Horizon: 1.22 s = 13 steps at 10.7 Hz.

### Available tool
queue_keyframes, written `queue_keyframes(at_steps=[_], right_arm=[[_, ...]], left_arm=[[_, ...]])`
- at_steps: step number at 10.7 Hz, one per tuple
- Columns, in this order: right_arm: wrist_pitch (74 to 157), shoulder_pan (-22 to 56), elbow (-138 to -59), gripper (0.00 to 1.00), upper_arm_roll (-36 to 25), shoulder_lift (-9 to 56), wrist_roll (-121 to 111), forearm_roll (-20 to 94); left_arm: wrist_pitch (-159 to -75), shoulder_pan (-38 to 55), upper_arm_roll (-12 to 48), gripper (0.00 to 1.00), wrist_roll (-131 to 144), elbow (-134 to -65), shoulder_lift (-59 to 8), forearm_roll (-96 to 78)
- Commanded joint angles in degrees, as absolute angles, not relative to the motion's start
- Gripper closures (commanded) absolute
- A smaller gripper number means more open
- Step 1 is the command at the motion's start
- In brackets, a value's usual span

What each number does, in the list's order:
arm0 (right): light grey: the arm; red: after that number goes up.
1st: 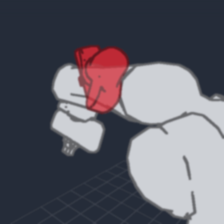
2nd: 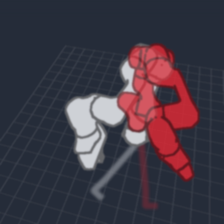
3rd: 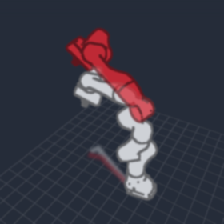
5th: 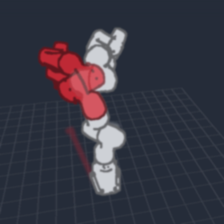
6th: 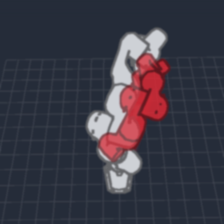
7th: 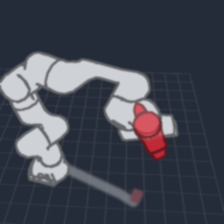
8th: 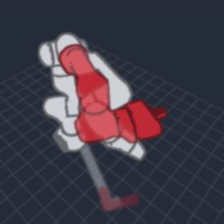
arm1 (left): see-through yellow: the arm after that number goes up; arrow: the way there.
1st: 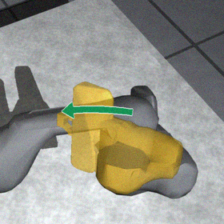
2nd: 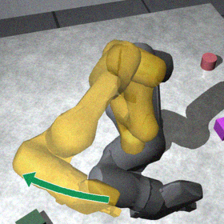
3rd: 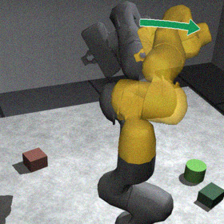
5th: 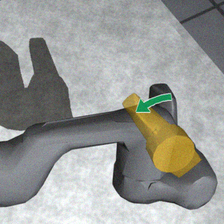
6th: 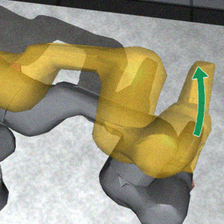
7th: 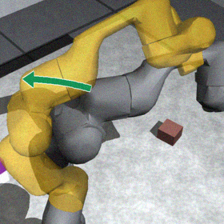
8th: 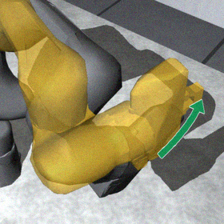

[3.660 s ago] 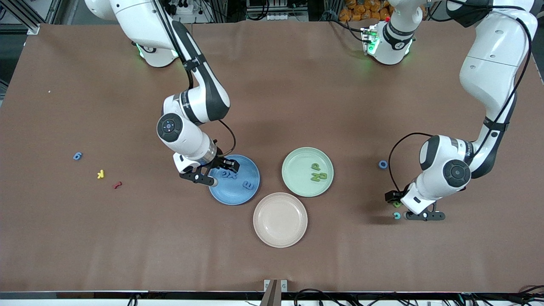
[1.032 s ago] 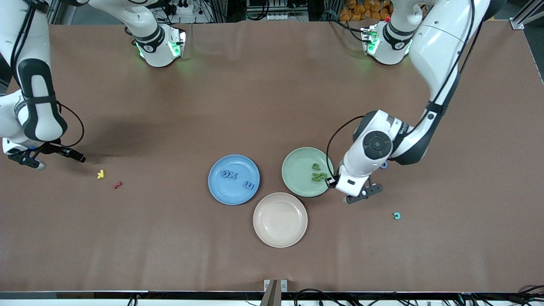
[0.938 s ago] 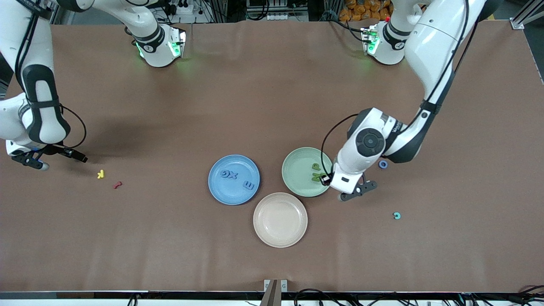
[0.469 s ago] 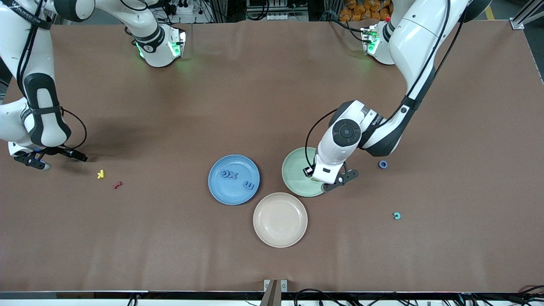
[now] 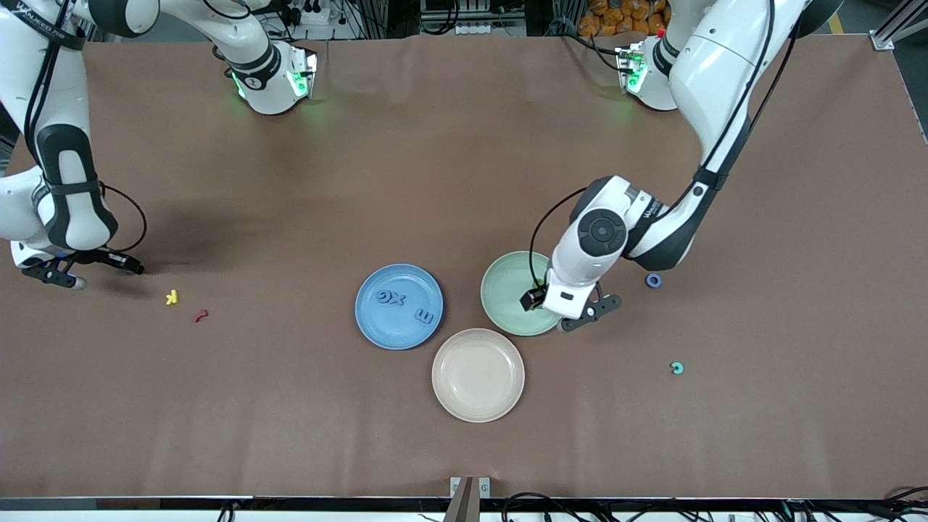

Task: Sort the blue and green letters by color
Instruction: 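Carry blue g to blue plate with the right gripper while the left gripper retracts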

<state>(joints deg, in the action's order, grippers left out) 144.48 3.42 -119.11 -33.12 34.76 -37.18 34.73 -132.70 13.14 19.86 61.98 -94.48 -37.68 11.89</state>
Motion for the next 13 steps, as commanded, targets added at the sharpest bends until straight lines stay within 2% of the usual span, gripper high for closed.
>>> queue_keyframes(at_steps=[1,4,8,13], right_arm=[[143.5,2.0,-118.7,1.00,-32.0,34.8,-40.9,36.0],[139.1,3.5,-117.9,1.00,-31.9,33.8,-41.7,36.0],[127.1,10.7,-108.0,1.00,-32.0,33.7,-29.9,35.3],[126.0,28.7,-103.8,1.00,-31.8,34.3,-0.2,35.4]], left_arm=[[-130.0,8.6,20.0,0.00,53.1,-95.2,-36.1,11.8],[-126.6,3.2,20.2,0.00,42.5,-95.8,-34.8,11.8],[-125.1,-3.4,20.2,0.00,33.7,-96.1,-34.8,15.1],[-124.7,-10.5,19.2,0.00,18.5,-99.4,-29.3,15.4]])
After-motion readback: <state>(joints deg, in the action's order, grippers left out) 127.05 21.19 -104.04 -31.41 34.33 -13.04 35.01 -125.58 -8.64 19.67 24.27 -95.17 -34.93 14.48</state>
